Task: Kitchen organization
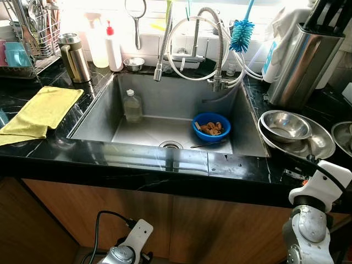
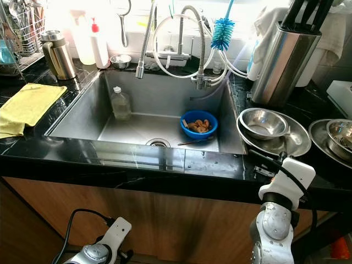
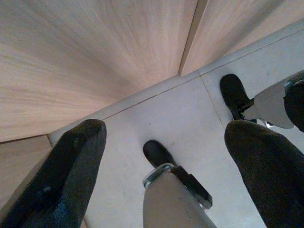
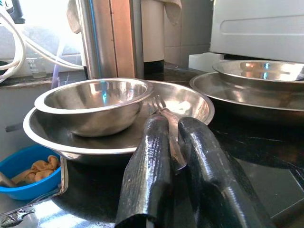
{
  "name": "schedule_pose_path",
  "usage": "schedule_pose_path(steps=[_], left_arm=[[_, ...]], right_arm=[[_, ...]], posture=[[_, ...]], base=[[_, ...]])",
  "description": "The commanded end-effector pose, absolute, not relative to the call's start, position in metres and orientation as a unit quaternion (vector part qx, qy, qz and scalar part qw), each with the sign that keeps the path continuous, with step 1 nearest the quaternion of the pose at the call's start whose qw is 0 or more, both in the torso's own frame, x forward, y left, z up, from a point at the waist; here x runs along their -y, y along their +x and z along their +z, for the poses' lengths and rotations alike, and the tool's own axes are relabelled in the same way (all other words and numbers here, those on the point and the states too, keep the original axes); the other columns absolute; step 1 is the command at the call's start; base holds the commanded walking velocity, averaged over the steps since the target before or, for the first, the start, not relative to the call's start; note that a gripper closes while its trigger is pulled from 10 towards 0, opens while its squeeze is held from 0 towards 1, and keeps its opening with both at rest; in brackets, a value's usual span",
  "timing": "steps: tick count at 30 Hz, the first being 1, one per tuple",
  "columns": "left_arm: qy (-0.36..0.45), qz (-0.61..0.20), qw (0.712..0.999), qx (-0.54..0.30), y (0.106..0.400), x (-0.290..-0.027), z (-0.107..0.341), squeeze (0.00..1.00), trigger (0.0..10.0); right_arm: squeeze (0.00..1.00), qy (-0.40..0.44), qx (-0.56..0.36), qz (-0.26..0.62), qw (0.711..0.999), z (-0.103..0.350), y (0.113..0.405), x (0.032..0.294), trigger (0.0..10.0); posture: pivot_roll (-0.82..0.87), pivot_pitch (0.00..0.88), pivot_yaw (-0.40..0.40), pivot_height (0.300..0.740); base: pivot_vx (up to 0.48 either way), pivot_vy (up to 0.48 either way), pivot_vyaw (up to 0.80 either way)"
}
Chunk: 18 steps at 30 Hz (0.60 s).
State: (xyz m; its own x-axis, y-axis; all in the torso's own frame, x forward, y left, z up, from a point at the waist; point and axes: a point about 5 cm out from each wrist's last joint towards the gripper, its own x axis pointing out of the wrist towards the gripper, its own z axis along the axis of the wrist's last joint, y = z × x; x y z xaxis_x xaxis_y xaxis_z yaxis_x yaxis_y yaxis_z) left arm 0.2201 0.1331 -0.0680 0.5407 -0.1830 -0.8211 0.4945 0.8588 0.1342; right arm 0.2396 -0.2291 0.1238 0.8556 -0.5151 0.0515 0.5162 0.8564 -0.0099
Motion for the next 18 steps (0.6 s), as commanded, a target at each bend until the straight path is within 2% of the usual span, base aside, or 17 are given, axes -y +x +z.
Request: schedule_pose_path(steps=[1, 8, 17, 18], left_arm=[[0.182, -0.198, 0.859, -0.436, 0.2197, -0.1327, -0.0682, 0.0, 10.0], [0.183, -0.197, 0.859, -0.436, 0.2202, -0.1329, -0.0679, 0.0, 10.0], [0.182, -0.197, 0.86, -0.435, 0.2208, -0.1326, -0.0675, 0.0, 10.0], [0.182, -0.197, 0.86, -0.435, 0.2208, -0.1325, -0.0676, 0.0, 10.0]], right_arm=[[0.0, -0.013, 0.024, -0.273, 0.962, 0.1263, 0.2407, 0.2307, 0.4], [0.0, -0.013, 0.028, -0.274, 0.961, 0.1282, 0.2422, 0.2308, 0.3], [0.0, -0.012, 0.041, -0.289, 0.956, 0.132, 0.2419, 0.2328, 0.6], [0.0, -0.012, 0.044, -0.295, 0.955, 0.1331, 0.2414, 0.2337, 1.5]], posture=[[0.01, 0.01, -0.032, 0.736], [0.01, 0.008, -0.032, 0.736], [0.01, 0.006, -0.034, 0.736], [0.01, 0.006, -0.034, 0.736]], base=[[0.0, 0.0, 0.0], [0.0, 0.0, 0.0], [0.0, 0.0, 0.0], [0.0, 0.0, 0.0]])
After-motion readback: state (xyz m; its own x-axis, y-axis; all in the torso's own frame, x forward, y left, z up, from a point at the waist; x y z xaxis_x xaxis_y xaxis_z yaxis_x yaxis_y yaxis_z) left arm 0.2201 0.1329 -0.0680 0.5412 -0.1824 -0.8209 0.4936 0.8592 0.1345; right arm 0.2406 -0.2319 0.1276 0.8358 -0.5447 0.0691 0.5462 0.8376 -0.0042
